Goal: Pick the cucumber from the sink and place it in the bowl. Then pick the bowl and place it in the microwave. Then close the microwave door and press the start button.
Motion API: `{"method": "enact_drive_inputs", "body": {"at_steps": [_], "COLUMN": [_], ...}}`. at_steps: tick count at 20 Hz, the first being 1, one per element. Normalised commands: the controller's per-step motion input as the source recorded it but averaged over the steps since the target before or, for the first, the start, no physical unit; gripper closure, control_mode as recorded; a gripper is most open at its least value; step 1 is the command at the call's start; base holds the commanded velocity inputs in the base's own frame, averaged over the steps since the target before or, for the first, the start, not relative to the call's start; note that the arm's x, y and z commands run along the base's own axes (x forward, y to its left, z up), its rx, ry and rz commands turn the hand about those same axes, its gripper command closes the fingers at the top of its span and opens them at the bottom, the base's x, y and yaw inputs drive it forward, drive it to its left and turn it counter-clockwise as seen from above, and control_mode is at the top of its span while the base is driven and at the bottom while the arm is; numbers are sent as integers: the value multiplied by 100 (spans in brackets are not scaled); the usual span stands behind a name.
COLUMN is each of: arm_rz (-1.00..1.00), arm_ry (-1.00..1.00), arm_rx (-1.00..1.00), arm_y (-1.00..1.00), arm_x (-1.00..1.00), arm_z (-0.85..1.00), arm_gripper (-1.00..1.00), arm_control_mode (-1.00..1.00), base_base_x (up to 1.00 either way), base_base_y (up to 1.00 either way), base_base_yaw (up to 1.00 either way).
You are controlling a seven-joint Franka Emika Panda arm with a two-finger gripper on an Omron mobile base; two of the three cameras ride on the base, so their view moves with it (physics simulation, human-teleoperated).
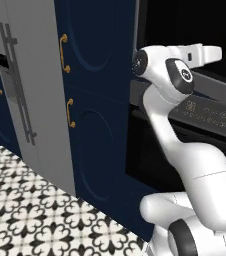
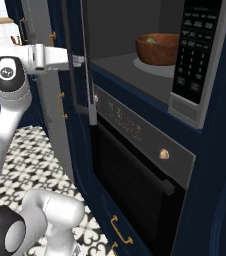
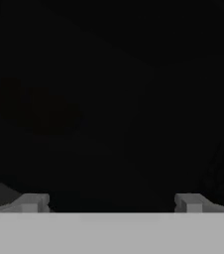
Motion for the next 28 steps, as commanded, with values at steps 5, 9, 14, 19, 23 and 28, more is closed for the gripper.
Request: {"method": "enact_drive_inputs", "body": {"at_steps": [5,9,14,19,23,28], "arm_rz": [5,5,4,3,4,1], "arm_ry": [-2,-5,-6,-5,-4,-19], "arm_rx": [7,12,12,11,9,1], "arm_y": [-48,-64,-60,-54,-47,-2], "arm_x": [68,42,45,48,46,-31], "arm_z": [0,0,0,0,0,1], "arm_gripper": [-100,-100,-100,-100,-100,-100], "arm_control_mode": [-100,-100,-100,-100,-100,-100], "base_base_x": [0,0,0,0,0,0], "base_base_y": [0,0,0,0,0,0], "base_base_yaw": [0,0,0,0,0,0]}}
